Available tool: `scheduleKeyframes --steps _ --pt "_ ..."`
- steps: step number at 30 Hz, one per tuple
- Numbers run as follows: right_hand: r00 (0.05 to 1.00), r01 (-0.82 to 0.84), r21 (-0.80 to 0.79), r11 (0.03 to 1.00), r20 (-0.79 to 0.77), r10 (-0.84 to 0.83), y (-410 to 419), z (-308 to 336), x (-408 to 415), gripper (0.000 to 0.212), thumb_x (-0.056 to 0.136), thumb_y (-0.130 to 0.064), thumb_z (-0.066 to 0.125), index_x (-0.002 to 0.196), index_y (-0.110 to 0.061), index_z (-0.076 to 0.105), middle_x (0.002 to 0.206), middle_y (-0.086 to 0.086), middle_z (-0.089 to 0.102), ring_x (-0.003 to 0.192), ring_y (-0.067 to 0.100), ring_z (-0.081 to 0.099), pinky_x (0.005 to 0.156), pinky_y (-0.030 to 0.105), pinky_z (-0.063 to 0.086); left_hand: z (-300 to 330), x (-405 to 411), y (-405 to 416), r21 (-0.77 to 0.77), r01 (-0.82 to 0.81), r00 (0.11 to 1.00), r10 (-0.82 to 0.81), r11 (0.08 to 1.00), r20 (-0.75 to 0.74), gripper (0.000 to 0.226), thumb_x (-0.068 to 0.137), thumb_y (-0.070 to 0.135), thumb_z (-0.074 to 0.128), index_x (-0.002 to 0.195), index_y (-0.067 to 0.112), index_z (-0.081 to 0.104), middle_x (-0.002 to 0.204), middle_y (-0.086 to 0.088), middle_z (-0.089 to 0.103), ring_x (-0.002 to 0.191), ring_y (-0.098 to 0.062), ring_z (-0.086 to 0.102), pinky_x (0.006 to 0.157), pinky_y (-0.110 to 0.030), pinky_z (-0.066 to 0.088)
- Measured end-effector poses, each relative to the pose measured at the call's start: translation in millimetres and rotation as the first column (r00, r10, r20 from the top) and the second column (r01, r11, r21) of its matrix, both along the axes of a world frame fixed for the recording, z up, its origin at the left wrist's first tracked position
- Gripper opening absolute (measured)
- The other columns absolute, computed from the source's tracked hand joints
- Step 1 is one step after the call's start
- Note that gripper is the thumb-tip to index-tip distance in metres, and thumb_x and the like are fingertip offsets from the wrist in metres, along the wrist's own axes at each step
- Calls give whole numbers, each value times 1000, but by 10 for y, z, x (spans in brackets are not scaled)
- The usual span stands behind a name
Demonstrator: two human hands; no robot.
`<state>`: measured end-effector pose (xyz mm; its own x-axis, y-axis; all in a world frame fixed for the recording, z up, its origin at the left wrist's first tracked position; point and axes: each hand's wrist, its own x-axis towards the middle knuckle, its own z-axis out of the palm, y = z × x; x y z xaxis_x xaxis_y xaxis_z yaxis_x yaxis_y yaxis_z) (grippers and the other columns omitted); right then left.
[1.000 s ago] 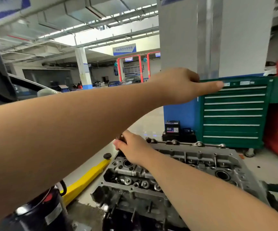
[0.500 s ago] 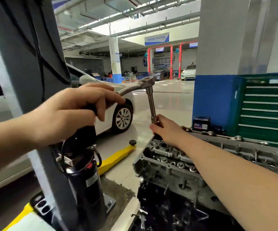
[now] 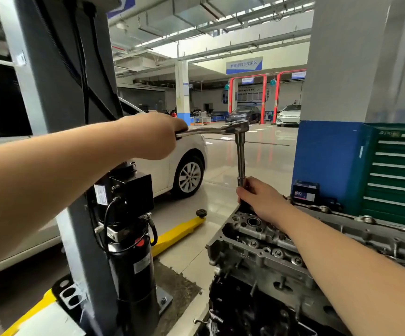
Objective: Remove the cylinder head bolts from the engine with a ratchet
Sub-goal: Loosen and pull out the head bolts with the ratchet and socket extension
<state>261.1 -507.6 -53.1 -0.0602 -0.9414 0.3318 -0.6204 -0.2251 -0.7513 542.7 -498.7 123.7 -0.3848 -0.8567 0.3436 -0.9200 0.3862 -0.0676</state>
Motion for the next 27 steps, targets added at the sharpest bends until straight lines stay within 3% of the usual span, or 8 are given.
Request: scheduleKeyframes --steps 5,9,13,17,19,21,24,27 --pt "999 -12 -6 1000 37 12 5 3 -23 13 105 -44 52 104 -34 61 96 -14 75 96 8 67 76 26 46 -112 -66 -640 -167 -104 993 112 981 42 51 93 2 42 122 43 53 95 -3 57 83 -29 60 67 -41 54" --pt "996 -13 -11 1000 88 14 0 -38 -59 17 105 -47 50 105 -35 62 95 -12 76 96 13 69 85 34 53 -30 -371 -952 -152 -80 992 94 985 87 46 94 0 48 130 29 52 94 -5 56 91 -31 58 82 -47 56" --pt "998 2 -20 1000 65 -1 1 -12 -46 18 104 -49 49 103 -35 61 93 -15 76 92 12 70 88 38 53 51 -464 -902 -68 -43 988 53 997 146 19 99 11 48 111 9 62 96 -8 62 94 -29 65 99 -47 55" --pt "1000 5 -13 1000 30 -4 1 -23 -25 13 104 -48 49 101 -39 57 90 -18 74 87 10 70 81 36 54 74 -187 -433 6 -63 967 60 998 247 15 95 21 54 94 17 68 84 -2 71 75 -19 70 76 -38 62" --pt "1000 -3 -18 1000 18 4 24 -8 -9 8 104 -49 47 106 -45 55 90 -15 74 86 9 69 74 32 52 36 -64 5 95 -11 992 -1 995 129 8 95 27 61 99 24 68 75 1 71 58 -12 68 56 -30 57" --pt "1000 -18 -21 1000 16 19 58 15 3 13 106 -47 46 116 -50 53 91 -11 74 86 11 68 69 28 48 -63 -34 485 216 92 995 -79 972 -67 19 90 35 72 106 31 62 67 0 68 46 -13 65 44 -23 50" --pt "999 -29 -22 999 31 29 93 38 16 14 108 -43 46 118 -44 55 96 -8 74 92 13 68 72 29 48 -158 -181 917 267 188 972 -140 945 -187 36 86 45 74 113 32 56 73 0 68 48 -14 67 40 -22 48" --pt "996 -38 -24 999 81 40 113 22 13 9 107 -41 49 108 -43 58 98 -4 75 101 18 69 86 34 52 -87 -330 930 206 193 976 -165 959 -145 24 91 35 71 107 26 55 74 -4 65 48 -14 64 41 -25 44"
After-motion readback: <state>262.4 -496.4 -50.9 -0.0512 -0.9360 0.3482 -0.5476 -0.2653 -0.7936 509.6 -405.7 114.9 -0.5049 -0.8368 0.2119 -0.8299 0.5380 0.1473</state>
